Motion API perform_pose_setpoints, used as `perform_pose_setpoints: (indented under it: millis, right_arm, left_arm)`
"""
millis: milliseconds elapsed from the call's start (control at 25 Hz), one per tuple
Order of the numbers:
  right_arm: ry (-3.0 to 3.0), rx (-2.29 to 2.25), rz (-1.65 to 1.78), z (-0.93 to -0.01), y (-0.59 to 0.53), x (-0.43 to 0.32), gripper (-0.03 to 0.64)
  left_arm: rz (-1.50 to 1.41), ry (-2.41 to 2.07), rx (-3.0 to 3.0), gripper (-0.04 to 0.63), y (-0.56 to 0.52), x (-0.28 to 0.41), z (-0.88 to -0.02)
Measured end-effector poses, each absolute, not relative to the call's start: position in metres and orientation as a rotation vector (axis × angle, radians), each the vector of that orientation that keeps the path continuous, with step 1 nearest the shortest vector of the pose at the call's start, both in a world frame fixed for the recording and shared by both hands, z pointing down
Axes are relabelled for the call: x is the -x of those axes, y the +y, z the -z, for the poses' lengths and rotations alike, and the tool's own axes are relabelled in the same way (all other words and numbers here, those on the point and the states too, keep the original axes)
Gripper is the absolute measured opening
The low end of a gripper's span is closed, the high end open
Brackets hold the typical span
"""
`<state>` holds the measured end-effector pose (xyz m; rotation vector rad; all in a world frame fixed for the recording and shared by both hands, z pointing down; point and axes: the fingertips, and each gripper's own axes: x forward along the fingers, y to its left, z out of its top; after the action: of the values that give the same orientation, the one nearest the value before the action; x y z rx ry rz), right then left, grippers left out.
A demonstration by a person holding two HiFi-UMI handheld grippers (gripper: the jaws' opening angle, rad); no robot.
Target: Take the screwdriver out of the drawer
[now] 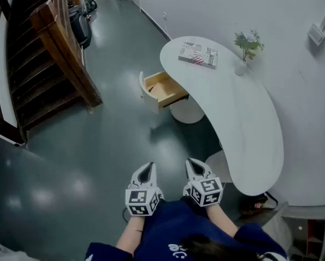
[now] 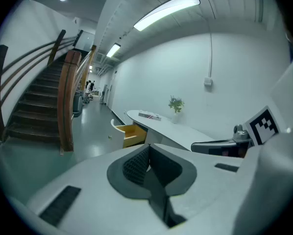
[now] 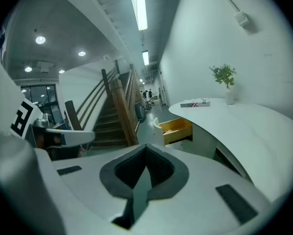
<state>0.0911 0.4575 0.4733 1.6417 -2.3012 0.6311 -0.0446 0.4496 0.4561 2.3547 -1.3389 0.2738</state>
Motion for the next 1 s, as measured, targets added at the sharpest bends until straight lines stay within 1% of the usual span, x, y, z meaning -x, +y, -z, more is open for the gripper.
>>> perform_pose_setpoints:
  millis: [440,720,1000]
  right_arm:
    - [-2.246,-1.774,-0.619,-0.47,0.455,-0.061,0.008]
    - [-2.234,-1.781,-0.665,-0.48,0.446,-0.061,0.008]
    - [-2.289,-1.678,-0.662,-0.491,0.398,-0.063,0.008]
  left_arm:
    - [-0.26,-1.322,-2.374,0.005,0.441,0.09,-0.46]
    - [-0.257,-1.311,-2.367,0.005,0.432,0.089,-0.468]
    - [-0.271,-1.383,-2.315,0.005,0.392,0.087,-0.476]
